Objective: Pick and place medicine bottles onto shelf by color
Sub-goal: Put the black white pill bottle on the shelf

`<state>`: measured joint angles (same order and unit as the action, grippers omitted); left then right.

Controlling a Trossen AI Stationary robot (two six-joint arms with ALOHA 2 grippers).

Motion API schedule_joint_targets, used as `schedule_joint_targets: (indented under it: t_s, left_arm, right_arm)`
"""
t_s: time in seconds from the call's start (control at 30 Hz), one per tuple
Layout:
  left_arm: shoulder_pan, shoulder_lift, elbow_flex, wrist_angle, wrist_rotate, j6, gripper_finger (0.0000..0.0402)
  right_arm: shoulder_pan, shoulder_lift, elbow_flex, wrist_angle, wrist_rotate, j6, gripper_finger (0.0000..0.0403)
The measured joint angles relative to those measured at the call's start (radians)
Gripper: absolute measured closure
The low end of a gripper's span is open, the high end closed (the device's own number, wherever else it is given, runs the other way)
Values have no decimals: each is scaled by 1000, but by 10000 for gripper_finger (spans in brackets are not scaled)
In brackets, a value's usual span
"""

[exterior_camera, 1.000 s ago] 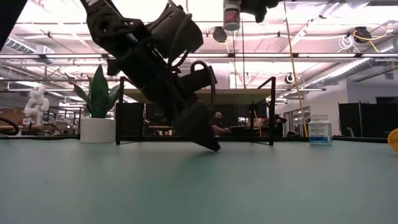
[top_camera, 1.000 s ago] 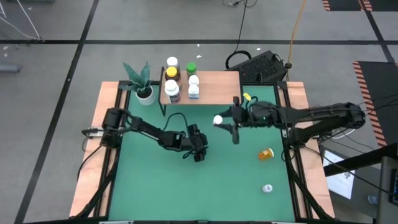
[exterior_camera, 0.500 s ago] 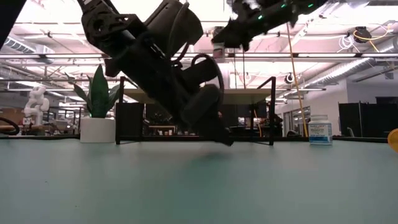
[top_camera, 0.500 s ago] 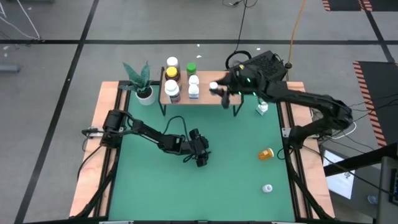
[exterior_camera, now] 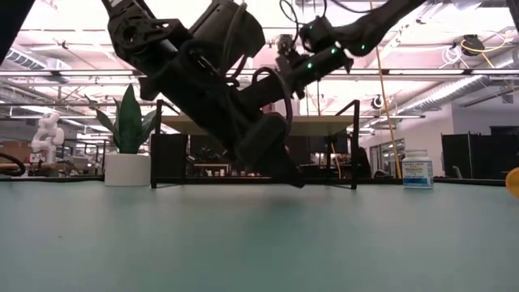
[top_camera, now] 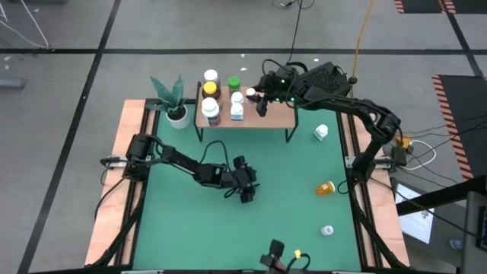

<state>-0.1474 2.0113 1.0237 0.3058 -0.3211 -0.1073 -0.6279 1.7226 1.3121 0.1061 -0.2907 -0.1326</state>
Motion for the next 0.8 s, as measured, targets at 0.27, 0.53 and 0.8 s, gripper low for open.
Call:
schedule_joint_targets:
  t_s: [0.27, 0.53, 0.8]
  left_arm:
    - [0, 0, 0, -39, 6, -2, 144]
    - [0, -1, 0, -42, 7, -5, 144]
    - [2, -1, 0, -42, 9, 5, 144]
  right_arm:
    - [-39, 58, 0, 107, -2, -7, 247]
    - [-54, 74, -1, 94, -3, -4, 246]
    - [-54, 72, 0, 106, -4, -11, 245]
